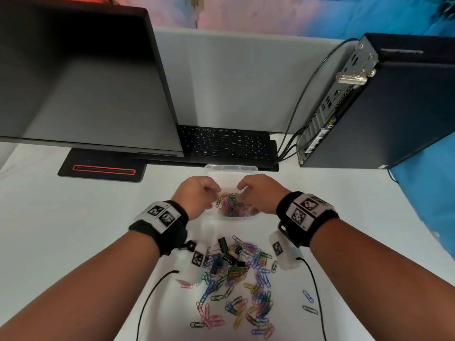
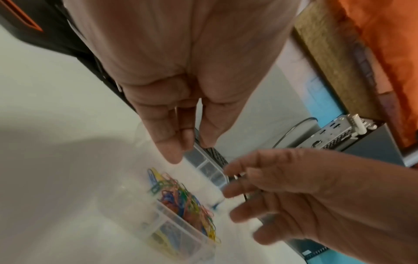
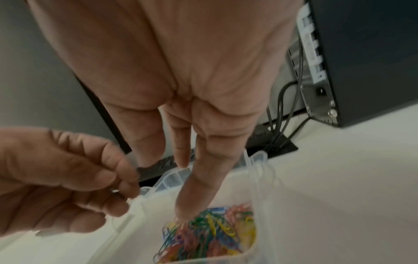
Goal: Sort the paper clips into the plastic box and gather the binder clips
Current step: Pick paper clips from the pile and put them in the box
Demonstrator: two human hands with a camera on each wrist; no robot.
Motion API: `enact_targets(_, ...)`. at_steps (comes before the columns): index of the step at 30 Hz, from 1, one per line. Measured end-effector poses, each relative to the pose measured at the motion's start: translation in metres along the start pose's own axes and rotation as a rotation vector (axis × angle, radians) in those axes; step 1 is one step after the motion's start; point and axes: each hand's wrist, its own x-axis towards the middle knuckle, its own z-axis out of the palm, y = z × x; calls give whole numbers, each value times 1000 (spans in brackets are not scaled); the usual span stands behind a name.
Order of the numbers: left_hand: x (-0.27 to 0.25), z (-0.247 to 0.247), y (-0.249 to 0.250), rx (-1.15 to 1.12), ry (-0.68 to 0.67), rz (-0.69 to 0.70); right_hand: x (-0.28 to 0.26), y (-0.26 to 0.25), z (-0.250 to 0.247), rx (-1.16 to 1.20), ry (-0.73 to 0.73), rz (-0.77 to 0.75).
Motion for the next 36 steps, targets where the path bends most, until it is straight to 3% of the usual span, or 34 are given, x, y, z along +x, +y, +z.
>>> enact_targets(3, -21, -26, -31, 41, 99, 33, -29, 22, -9, -179, 129, -119)
enact_targets(5, -43, -37, -63, 212, 137, 41, -53, 47, -5, -332, 148, -185)
enact_targets(8, -88, -33, -110, 478, 123, 103, -84, 82, 21, -596, -37, -221)
enact_targets(11, -124, -14, -140, 613, 59, 281, -93, 99, 48, -764, -154, -317)
enact_targets(15, -134, 4, -152, 684, 73, 374, -79, 95, 74, -780, -170, -350)
enact_targets(22, -130, 9, -150, 774, 73, 335, -73, 94, 87, -866, -118, -276)
enact_targets(29, -151, 13, -165, 985, 14, 297, -129, 136, 103, -868, -8, -148)
enact_targets(33, -167, 22, -170, 949, 79, 248, -162, 146, 134, -757, 74, -38)
enact_targets(36, -179, 39, -172, 896, 66, 249, -172, 139, 156, -682, 62, -70)
